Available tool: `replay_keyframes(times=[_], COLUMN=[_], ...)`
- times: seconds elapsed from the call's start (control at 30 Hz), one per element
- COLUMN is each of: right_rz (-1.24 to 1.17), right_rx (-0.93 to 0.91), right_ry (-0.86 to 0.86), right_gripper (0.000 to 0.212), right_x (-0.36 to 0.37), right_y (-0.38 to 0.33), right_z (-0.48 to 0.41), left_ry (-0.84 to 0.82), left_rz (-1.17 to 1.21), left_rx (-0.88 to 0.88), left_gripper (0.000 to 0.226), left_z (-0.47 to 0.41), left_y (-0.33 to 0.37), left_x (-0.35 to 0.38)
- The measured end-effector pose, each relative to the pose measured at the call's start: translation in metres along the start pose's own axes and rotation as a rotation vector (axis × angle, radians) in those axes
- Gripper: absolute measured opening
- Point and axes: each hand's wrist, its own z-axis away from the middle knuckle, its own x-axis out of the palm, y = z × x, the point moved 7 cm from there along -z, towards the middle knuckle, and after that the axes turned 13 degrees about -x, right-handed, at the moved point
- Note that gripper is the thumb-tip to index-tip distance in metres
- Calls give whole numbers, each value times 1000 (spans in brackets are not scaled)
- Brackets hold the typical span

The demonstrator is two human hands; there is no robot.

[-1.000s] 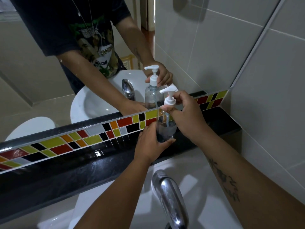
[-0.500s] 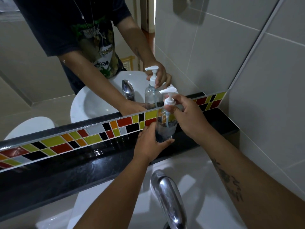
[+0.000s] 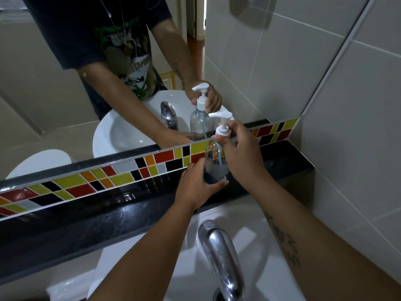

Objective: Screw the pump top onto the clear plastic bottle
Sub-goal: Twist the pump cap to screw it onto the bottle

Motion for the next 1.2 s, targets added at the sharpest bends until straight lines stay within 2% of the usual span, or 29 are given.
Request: replay_keyframes(times=[0.1, 0.2, 0.33, 0.4, 0.47, 0.57, 0.77, 0.87, 0.97, 1.2], right_rz=[-39, -61, -163, -142, -102, -11, 237, 255, 244, 266], right_rx=[13, 21, 87, 87, 48, -50, -124, -167, -196, -255], right_ry=[-39, -50, -103, -111, -86, -61, -287, -337, -408, -523], right_gripper=[24, 30, 80, 90, 84, 63, 38, 28, 28, 27], right_x=[0, -1, -1, -10, -26, -46, -34, -24, -11, 22], right_y=[-1, -3, 0, -2, -12, -32, -49, -56, -70, -97], right_z=[-2, -1, 4, 3, -5, -21, -41, -44, -45, -48], left_ry=[-15, -40, -56, -38, -32, -28, -19, -12, 17, 208], left_rz=[38, 125, 207, 215, 202, 180, 192, 216, 204, 74], left_rx=[-11, -8, -10, -31, -43, -43, -76, -97, -131, -222], left_gripper=[63, 81, 97, 96, 91, 81, 65, 63, 61, 64], left_z=[1, 2, 1, 2, 3, 3, 7, 14, 22, 37], left_y=[-2, -3, -7, -8, -8, -10, -12, -19, -30, -46], left_x=[0, -3, -4, -6, -7, -7, -10, -20, -35, -62])
